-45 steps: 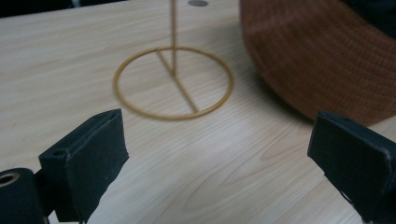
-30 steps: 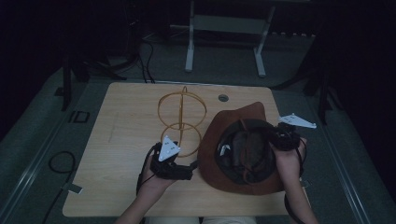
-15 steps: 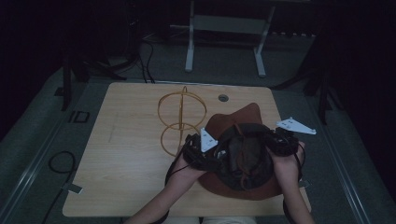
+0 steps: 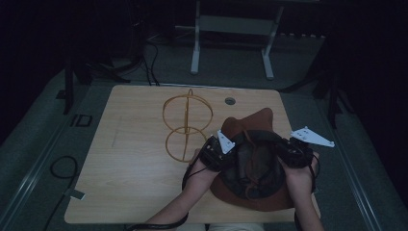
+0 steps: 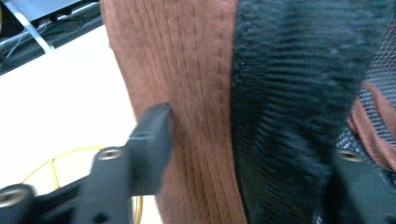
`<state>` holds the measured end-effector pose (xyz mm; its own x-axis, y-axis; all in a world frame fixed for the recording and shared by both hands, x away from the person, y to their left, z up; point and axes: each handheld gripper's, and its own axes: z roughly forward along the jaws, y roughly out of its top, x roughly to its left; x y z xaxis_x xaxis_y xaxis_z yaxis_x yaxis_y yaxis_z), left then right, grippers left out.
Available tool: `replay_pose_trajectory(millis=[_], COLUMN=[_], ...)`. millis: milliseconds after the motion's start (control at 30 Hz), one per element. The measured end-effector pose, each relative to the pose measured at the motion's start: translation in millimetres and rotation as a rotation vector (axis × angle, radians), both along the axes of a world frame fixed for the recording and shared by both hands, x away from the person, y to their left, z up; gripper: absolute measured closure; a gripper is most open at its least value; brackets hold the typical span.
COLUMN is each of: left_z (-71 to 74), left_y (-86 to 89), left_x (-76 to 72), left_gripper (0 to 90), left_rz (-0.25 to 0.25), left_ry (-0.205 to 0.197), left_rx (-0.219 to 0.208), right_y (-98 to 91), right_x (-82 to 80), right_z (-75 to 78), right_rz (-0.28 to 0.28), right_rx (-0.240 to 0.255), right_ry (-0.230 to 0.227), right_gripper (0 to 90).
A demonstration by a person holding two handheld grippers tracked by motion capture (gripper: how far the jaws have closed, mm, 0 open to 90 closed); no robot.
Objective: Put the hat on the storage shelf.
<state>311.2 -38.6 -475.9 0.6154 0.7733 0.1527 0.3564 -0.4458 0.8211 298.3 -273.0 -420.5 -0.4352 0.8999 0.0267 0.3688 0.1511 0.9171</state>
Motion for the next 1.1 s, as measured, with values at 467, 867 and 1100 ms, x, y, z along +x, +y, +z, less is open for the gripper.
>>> replay_pose_trajectory(millis=[467,867,1100], left_z=[10.2,26.4,22.8], left_y=[1.7,9.8,18.6], left_x=[0.1,-11.4,-12.4], left_gripper=[86.8,86.8,86.8], left_rz=[0.008,-0.007,0.020], left_ry=[-0.072,-0.145,-0.164], left_rx=[0.006,0.034,0.046], right_y=[-13.5,-29.5,-36.0], right_x=[-14.0,-44.3,-62.3], right_z=[-9.1,-5.4,1.1], right_rz=[0.011,0.128,0.217], right_rx=[0.001,-0.045,-0.039], right_ry=[0.023,0.056,0.038], right_gripper=[71.6,44.7,30.5])
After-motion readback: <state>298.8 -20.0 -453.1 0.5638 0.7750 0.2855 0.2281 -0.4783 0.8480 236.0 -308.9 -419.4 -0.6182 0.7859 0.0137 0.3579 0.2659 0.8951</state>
